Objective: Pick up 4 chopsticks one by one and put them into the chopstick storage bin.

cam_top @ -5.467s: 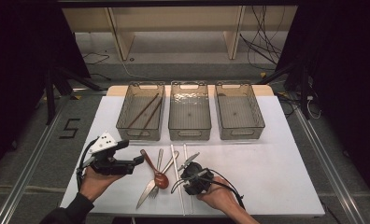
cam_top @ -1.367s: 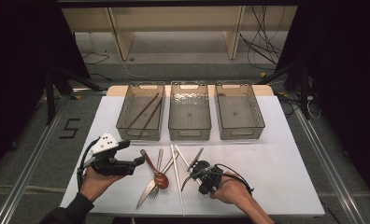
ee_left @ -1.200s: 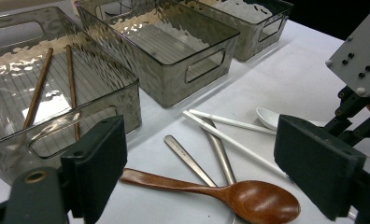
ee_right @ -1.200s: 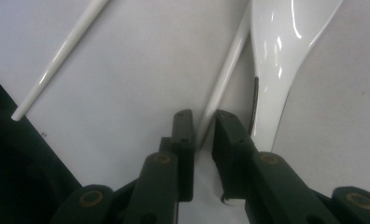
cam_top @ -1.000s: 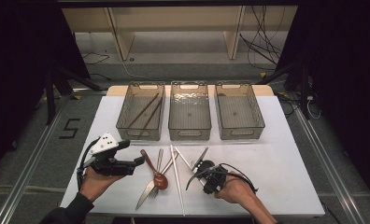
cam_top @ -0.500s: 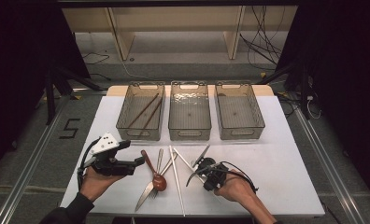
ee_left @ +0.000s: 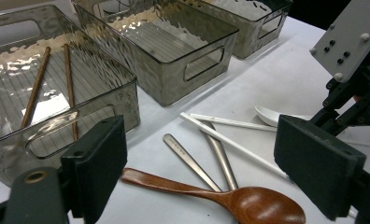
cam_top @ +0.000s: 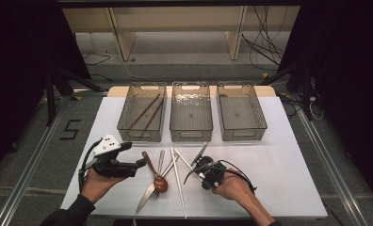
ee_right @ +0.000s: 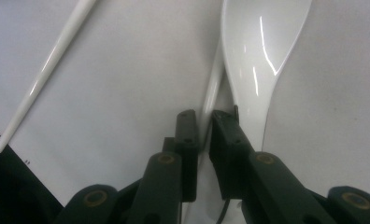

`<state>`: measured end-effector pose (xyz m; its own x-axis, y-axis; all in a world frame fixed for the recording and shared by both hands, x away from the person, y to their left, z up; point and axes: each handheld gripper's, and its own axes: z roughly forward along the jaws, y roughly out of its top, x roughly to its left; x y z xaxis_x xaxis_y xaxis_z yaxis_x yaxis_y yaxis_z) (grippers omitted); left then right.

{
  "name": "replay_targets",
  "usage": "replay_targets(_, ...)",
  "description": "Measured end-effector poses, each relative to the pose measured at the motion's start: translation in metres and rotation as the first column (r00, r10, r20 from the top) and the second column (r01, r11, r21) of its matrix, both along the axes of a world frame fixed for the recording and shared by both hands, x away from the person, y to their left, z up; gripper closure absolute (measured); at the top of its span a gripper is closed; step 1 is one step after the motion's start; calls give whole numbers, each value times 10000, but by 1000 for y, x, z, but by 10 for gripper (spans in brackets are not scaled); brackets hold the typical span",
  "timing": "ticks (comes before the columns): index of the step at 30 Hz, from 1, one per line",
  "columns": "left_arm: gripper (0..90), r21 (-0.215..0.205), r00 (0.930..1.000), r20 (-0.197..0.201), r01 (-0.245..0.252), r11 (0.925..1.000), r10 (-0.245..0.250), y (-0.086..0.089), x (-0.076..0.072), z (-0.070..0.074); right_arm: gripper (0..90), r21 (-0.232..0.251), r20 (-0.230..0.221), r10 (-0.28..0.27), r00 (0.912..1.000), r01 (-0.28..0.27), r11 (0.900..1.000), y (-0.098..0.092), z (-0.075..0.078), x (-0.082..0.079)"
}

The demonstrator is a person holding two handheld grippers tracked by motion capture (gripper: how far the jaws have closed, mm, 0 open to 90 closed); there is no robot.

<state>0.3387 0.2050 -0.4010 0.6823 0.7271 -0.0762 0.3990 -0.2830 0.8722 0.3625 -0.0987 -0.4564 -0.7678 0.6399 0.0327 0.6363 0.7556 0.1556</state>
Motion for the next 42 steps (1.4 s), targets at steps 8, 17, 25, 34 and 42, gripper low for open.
replay_targets(8,168,-1,10000,17,0,10000,0,0,0,0,822,-81,17,-38,10000,39,10000,2,0,1)
replay_targets(17,168,-47,10000,10,-25,10000,25,1,0,0,859,129,230,-513,9984,510,9986,-5,2,3)
replay_targets(25,168,-26,10000,2,-2,10000,2,1,0,0,864,447,256,-721,9971,709,9965,-10,2,3)
replay_targets(34,168,-51,10000,-36,-10,10000,10,2,1,0,868,1096,132,-680,9976,662,9918,-12,6,1)
replay_targets(42,168,-57,10000,-46,-20,10000,20,2,1,0,868,1712,67,-856,9963,832,9817,-15,11,2)
